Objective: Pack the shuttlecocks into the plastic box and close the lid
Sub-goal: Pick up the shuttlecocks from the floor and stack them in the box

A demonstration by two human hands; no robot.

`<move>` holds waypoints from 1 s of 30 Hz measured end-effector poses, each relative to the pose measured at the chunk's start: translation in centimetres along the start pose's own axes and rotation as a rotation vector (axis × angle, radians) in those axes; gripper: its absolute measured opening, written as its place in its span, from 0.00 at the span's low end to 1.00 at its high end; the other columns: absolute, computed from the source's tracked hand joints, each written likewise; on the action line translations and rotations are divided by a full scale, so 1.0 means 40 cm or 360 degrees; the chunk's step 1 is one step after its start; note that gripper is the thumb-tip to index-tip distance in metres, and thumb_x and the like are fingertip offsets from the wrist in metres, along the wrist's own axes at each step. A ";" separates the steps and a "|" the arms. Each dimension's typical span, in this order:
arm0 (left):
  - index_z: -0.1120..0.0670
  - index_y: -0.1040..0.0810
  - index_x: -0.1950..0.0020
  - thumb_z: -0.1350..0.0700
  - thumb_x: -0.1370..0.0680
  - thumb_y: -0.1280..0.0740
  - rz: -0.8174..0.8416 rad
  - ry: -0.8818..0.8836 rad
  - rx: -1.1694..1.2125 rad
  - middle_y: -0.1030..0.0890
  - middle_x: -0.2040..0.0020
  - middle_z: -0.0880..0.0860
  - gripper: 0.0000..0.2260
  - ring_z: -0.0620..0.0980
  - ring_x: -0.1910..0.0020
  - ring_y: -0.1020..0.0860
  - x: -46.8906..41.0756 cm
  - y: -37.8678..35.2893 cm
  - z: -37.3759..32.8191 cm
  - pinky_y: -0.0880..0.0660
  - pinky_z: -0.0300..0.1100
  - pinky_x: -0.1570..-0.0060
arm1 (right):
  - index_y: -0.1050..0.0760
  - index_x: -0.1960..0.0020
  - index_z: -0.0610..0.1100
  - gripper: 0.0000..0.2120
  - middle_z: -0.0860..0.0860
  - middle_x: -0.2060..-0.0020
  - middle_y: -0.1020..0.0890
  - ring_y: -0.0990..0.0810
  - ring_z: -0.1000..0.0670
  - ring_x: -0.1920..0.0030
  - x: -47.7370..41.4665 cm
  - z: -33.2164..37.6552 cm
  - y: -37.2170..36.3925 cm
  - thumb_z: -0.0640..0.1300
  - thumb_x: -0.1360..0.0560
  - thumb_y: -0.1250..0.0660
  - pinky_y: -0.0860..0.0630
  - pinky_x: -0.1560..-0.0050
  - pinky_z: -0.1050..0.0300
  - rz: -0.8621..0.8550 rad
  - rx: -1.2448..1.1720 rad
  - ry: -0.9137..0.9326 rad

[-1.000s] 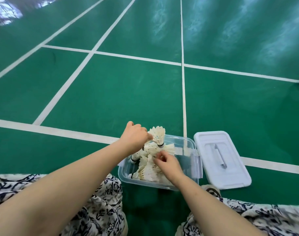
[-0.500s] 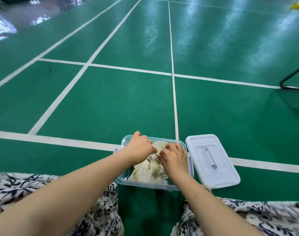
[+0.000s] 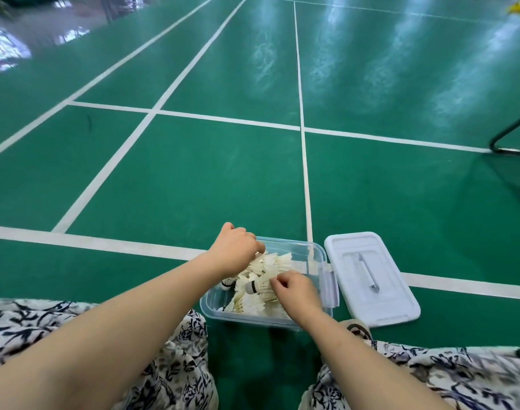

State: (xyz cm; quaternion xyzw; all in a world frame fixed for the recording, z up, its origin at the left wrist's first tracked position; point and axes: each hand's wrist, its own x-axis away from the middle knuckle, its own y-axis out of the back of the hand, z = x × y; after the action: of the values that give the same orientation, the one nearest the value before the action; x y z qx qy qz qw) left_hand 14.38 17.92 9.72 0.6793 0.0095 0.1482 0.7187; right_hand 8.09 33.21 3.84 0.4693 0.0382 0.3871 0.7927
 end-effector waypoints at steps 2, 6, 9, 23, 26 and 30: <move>0.48 0.24 0.44 0.61 0.22 0.42 0.0002 0.0000 0.0020 0.20 0.51 0.50 0.13 0.54 0.49 0.25 -0.004 -0.006 0.003 0.38 0.47 0.52 | 0.37 0.73 0.46 0.19 0.50 0.67 0.28 0.29 0.47 0.63 -0.003 0.001 0.003 0.47 0.24 0.40 0.35 0.63 0.55 -0.0116 -0.0142 -0.0008; 0.47 0.24 0.43 0.59 0.21 0.41 0.0019 0.0011 0.0036 0.20 0.51 0.50 0.12 0.54 0.49 0.25 -0.011 -0.019 0.008 0.39 0.47 0.53 | 0.39 0.75 0.46 0.19 0.52 0.72 0.33 0.32 0.47 0.65 -0.010 -0.012 0.014 0.43 0.26 0.39 0.37 0.65 0.53 -0.0265 -0.0293 -0.0063; 0.46 0.24 0.42 0.59 0.21 0.41 0.0053 0.0012 0.0046 0.20 0.50 0.50 0.12 0.54 0.48 0.25 -0.020 -0.025 0.008 0.39 0.47 0.52 | 0.35 0.74 0.45 0.17 0.51 0.72 0.30 0.30 0.48 0.66 -0.010 -0.025 -0.005 0.45 0.27 0.39 0.36 0.65 0.55 -0.0057 -0.0274 -0.0080; 0.44 0.25 0.39 0.59 0.20 0.41 0.0251 -0.0173 0.0022 0.21 0.47 0.49 0.15 0.52 0.44 0.26 -0.028 -0.043 -0.011 0.40 0.45 0.51 | 0.25 0.56 0.52 0.06 0.54 0.53 0.25 0.30 0.52 0.48 -0.039 -0.029 -0.044 0.52 0.23 0.37 0.33 0.37 0.55 0.1056 0.0041 -0.0144; 0.44 0.25 0.37 0.58 0.20 0.42 0.0276 -0.0187 0.0042 0.20 0.46 0.49 0.15 0.52 0.44 0.26 -0.023 -0.041 -0.011 0.39 0.46 0.48 | 0.23 0.42 0.47 0.13 0.52 0.52 0.20 0.24 0.55 0.55 -0.054 -0.023 0.013 0.51 0.25 0.35 0.26 0.47 0.59 0.0955 -0.0118 -0.0199; 0.44 0.25 0.38 0.57 0.20 0.42 0.0274 -0.0209 0.0070 0.21 0.46 0.50 0.14 0.52 0.44 0.26 -0.021 -0.025 -0.019 0.39 0.46 0.49 | 0.26 0.39 0.49 0.18 0.52 0.49 0.20 0.22 0.52 0.52 -0.078 0.009 0.081 0.46 0.29 0.32 0.26 0.47 0.56 0.0215 -0.0203 -0.0033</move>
State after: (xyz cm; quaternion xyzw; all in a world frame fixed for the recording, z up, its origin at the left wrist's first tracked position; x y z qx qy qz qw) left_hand 13.62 18.42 8.53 0.7015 -0.0928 0.1645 0.6872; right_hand 4.21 31.76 5.61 0.4235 -0.0263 0.4366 0.7933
